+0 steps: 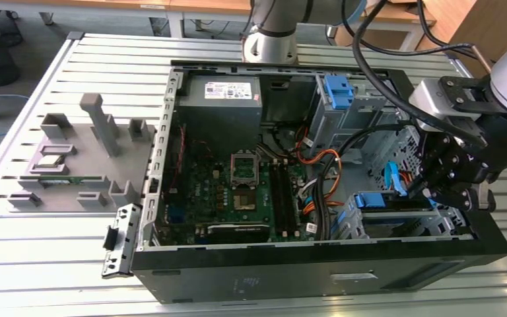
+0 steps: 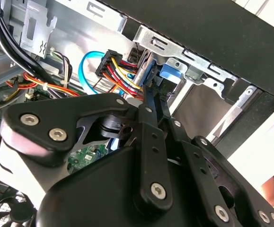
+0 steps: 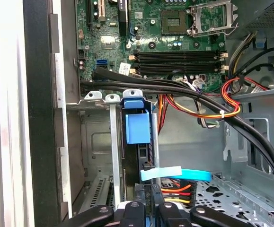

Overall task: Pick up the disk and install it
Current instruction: 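Insert the second disk wire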

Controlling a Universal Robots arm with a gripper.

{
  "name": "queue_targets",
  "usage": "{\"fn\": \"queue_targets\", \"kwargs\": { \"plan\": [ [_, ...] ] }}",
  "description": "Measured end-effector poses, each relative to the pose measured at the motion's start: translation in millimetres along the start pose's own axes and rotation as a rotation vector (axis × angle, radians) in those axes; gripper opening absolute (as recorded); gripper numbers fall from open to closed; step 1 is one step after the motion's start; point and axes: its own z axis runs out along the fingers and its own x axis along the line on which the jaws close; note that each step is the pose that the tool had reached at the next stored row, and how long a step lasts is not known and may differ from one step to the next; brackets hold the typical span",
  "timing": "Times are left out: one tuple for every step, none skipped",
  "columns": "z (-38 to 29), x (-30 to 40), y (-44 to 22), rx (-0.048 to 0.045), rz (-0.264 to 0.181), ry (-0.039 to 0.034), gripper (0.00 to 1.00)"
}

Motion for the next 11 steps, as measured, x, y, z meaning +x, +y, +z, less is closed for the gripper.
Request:
{"fn": "queue_targets", "kwargs": {
  "plan": [
    [0.1, 0.0, 0.0, 0.0000, 0.000, 0.0000, 0.18],
    [0.2, 0.0, 0.0, 0.0000, 0.000, -0.0001, 0.18],
    [0.3, 0.0, 0.0, 0.0000, 0.000, -0.0001, 0.18],
    [0.3, 0.0, 0.0, 0.0000, 0.000, -0.0001, 0.18],
    [0.3, 0.0, 0.0, 0.0000, 0.000, -0.0001, 0.18],
    [0.3, 0.0, 0.0, 0.0000, 0.000, -0.0002, 0.18],
    [0.2, 0.0, 0.0, 0.0000, 0.000, -0.0003, 0.18],
    [0.0, 0.0, 0.0, -0.0001, 0.000, -0.0006, 0.18],
    [-0.5, 0.0, 0.0, -0.0001, 0.000, -0.0008, 0.18],
    [-1.1, -0.1, 0.0, -0.0001, 0.000, -0.0007, 0.18],
    [-1.9, -0.1, 0.1, -0.0001, 0.000, -0.0002, 0.18]
  ]
}}
